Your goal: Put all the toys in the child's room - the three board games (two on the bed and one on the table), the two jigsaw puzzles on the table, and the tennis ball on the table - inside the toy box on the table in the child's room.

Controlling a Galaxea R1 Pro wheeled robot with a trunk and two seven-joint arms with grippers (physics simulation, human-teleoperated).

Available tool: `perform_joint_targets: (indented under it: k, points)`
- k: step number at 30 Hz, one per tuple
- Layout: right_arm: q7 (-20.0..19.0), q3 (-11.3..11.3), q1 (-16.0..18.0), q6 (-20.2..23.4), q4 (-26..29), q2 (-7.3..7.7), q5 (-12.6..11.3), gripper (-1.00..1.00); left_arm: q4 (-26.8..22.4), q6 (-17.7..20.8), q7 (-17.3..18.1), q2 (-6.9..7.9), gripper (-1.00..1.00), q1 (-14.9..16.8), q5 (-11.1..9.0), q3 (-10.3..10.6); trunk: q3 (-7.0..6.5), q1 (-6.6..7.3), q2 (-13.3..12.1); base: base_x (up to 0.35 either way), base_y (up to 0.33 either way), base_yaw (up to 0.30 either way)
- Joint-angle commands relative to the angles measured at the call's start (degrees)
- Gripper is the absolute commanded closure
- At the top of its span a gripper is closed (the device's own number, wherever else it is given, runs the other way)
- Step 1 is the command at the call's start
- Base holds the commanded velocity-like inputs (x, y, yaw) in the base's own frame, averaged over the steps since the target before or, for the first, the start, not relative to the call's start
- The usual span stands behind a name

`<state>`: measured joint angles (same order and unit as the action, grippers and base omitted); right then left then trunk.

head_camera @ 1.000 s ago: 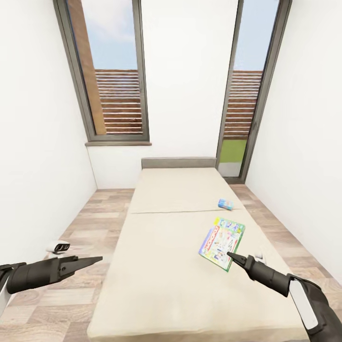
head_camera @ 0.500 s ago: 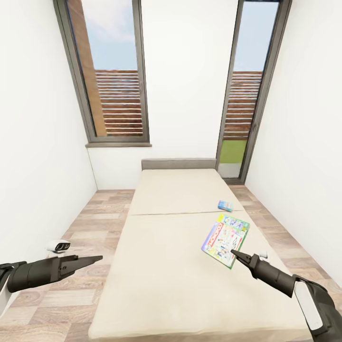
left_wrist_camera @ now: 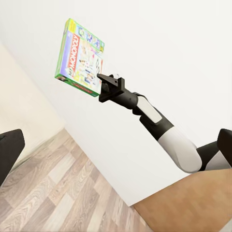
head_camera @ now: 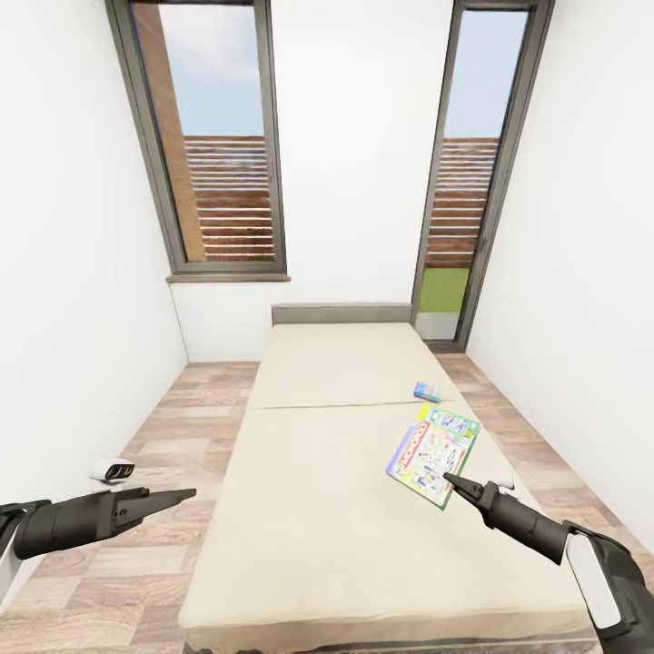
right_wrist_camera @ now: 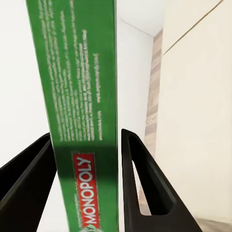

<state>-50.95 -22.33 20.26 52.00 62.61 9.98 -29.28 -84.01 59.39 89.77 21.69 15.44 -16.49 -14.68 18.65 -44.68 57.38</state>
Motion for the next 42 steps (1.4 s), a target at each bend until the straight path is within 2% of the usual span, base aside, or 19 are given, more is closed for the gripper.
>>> perform_joint_targets:
  k: [1, 11, 21, 28, 37, 42]
  points:
    - [-0.2, -0.1, 0.1, 0.2, 0.0, 0.01, 0.1, 1.00, 0.0, 0.6, 0.2, 0.01, -1.00, 0.0, 0.1, 0.0, -0.11, 0.22, -0.4, -0.008, 0.000, 0.000]
    - [-0.3, -0.2, 0.0, 0.2, -0.1, 0.05, 0.1, 1.00, 0.0, 0.6, 0.2, 0.42, -1.00, 0.0, -0.2, 0.0, -1.91, 2.42, -4.4, -0.001, 0.000, 0.000]
    - [-0.3, -0.2, 0.1, 0.2, -0.3, 0.10, 0.1, 1.00, 0.0, 0.6, 0.2, 0.85, -1.00, 0.0, -0.5, 0.0, -1.91, 2.42, -4.4, 0.000, 0.000, 0.000]
    - [-0.3, -1.4, 0.0, 0.2, -0.5, 0.09, 0.0, 1.00, 0.0, 0.6, 0.2, 0.89, -1.00, 0.0, -0.5, -0.1, -3.17, 3.96, -7.2, 0.000, 0.000, 0.000]
    - [-0.4, -1.7, 0.0, 0.2, -0.6, 0.12, 0.0, 1.00, 0.0, 0.6, 0.2, 0.83, -1.00, 0.0, -0.3, 0.0, -4.78, 5.93, -10.8, 0.000, 0.000, 0.000]
    - [-0.4, -1.7, 0.0, 0.2, -0.6, 0.12, 0.0, 1.00, 0.0, 0.6, 0.2, 0.87, -1.00, 0.0, -0.3, 0.0, -4.78, 5.93, -10.8, 0.000, 0.000, 0.000]
